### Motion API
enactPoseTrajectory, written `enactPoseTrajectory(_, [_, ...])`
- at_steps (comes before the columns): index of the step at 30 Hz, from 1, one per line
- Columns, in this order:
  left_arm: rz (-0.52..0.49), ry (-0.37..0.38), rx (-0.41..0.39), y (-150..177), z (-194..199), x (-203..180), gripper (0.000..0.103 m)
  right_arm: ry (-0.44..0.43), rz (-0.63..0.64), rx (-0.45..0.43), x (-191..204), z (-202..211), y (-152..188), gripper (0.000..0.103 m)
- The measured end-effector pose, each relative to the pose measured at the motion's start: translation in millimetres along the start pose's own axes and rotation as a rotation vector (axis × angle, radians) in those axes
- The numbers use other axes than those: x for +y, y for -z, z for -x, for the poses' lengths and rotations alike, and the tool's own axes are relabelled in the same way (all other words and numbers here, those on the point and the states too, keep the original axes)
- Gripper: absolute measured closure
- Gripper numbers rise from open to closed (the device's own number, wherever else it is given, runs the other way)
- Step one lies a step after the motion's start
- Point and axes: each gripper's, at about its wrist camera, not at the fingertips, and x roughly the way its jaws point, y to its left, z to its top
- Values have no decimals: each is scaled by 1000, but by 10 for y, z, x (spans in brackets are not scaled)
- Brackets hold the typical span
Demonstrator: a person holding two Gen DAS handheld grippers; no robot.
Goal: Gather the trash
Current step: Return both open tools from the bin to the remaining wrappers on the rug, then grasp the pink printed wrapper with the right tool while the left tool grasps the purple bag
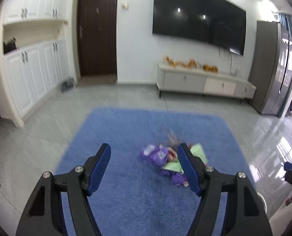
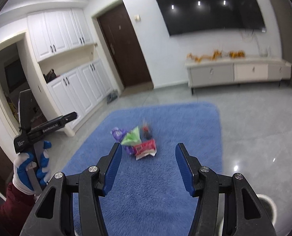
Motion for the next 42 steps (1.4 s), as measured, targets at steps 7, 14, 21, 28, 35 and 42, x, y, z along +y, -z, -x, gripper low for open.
enactPoseTrajectory(7, [46,44,114,90,-966,23,34,-64,-70,175,-301,-1322,117,47])
enactPoseTrajectory(14, [81,89,175,229,-1491,42,35,-117,-125,253,-456,-2124,159,47])
enactPoseTrajectory(21, [153,135,203,379,-1587,212,62,-146,-119,290,-376,-2448,219,69])
enactPoseTrajectory(28, [131,131,164,461,-1168,202,65,-142,-131,246,-405,-2253,275,92])
enactPoseTrajectory(35, [130,129,96,459,-546,162,65,-119,-118,176,-396,-1625,339,102])
enactPoseTrajectory(42, [91,151,35,460,24,-50,65,-113,-117,100,-357,-989,405,102])
